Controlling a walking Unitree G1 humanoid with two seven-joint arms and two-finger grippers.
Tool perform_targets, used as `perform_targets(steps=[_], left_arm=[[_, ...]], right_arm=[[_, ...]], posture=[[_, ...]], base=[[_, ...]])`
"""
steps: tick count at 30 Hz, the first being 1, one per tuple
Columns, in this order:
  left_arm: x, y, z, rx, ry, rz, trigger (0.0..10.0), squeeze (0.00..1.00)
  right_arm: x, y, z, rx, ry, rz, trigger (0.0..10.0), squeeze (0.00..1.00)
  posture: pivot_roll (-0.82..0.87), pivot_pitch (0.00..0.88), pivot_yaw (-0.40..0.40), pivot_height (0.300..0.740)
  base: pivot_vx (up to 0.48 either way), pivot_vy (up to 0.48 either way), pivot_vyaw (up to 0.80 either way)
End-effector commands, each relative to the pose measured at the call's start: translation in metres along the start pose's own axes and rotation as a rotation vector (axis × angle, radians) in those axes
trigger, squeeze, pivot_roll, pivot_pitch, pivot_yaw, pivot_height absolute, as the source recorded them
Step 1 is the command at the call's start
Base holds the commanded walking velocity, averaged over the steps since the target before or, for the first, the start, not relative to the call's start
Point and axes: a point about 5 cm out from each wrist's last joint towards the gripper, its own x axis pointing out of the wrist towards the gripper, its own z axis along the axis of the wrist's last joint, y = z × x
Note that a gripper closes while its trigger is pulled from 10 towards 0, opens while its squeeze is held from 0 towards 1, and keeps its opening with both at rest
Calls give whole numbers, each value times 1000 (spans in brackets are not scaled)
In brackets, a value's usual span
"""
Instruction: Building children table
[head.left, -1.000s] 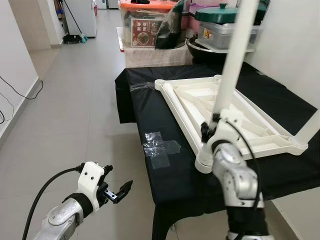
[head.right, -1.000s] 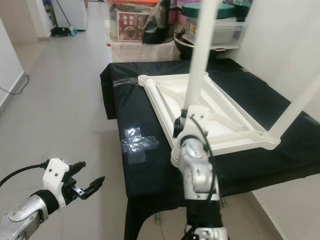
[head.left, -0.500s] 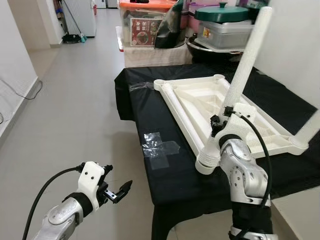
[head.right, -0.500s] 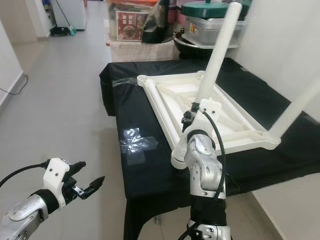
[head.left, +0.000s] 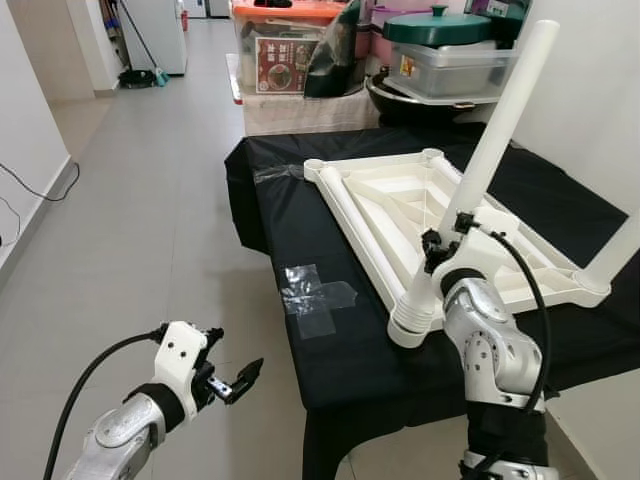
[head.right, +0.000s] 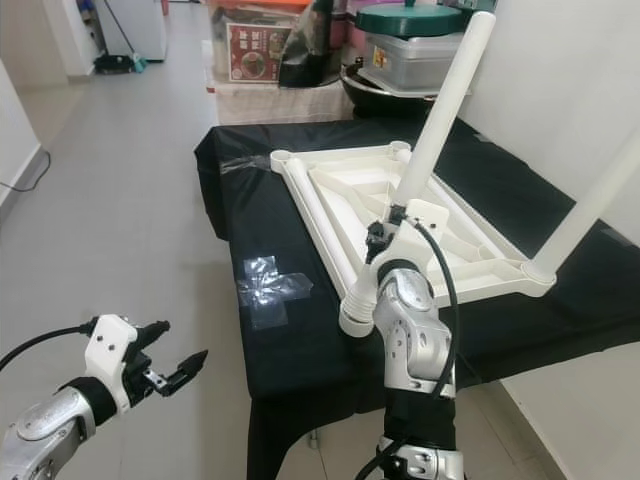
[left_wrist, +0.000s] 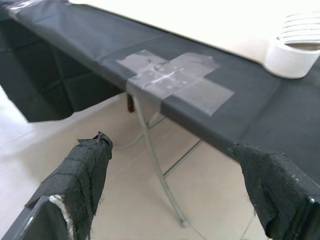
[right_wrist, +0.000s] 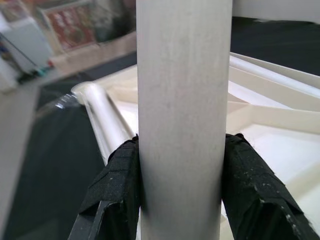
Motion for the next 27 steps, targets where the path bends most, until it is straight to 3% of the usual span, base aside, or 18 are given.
perform_targets(steps=[1, 2, 4, 9, 12, 14, 15, 17, 20, 21, 22, 27], left_arm=[[-1, 6, 10, -9, -31, -17, 10000, 0], [-1, 6, 10, -9, -31, -17, 10000, 0], [-1, 8, 18, -12, -61, -38, 10000, 0], [0, 11, 26, -26, -97, -36, 10000, 0], [0, 10, 38, -79, -145, -85, 10000, 0], [-1, 10, 41, -96, -156, -101, 10000, 0], [-2, 8, 49, -133, -184, -162, 10000, 0], [-4, 8, 55, -151, -202, -212, 10000, 0], [-5, 7, 58, -157, -210, -233, 10000, 0], [-8, 5, 65, -158, -206, -330, 10000, 0], [-9, 4, 67, -153, -196, -357, 10000, 0], [-8, 6, 65, -102, -143, -390, 10000, 0]], right_arm=[[2, 19, 29, 48, -115, 145, 0, 0], [2, 19, 29, 48, -115, 145, 0, 0], [1, 31, 57, 53, -199, 249, 0, 0], [-5, 44, 85, 91, -290, 372, 0, 0], [-15, 61, 81, 119, -299, 525, 0, 0], [-17, 64, 79, 122, -296, 559, 0, 0], [-24, 76, 72, 131, -273, 662, 0, 0], [-29, 83, 66, 139, -252, 744, 0, 0], [-31, 86, 64, 142, -241, 778, 0, 0], [-39, 96, 57, 135, -219, 877, 0, 0], [-41, 99, 56, 133, -214, 906, 0, 0], [-46, 107, 52, 125, -196, 990, 0, 0]], posture=[[-16, 0, -69, 740], [-16, 0, -69, 740], [-15, 0, -68, 740], [-14, 0, -70, 740], [-13, 0, -70, 740], [-13, 0, -70, 740], [-6, 0, -72, 740], [-6, 0, -72, 740], [-6, 0, -72, 740], [2, 0, -73, 740], [2, 0, -73, 740], [3, 0, -70, 740]], base=[[0, 0, 0], [0, 0, 0], [0, 0, 0], [0, 0, 0], [0, 0, 0], [0, 0, 0], [0, 0, 0], [0, 0, 0], [0, 0, 0], [0, 0, 0], [0, 0, 0], [0, 0, 0]])
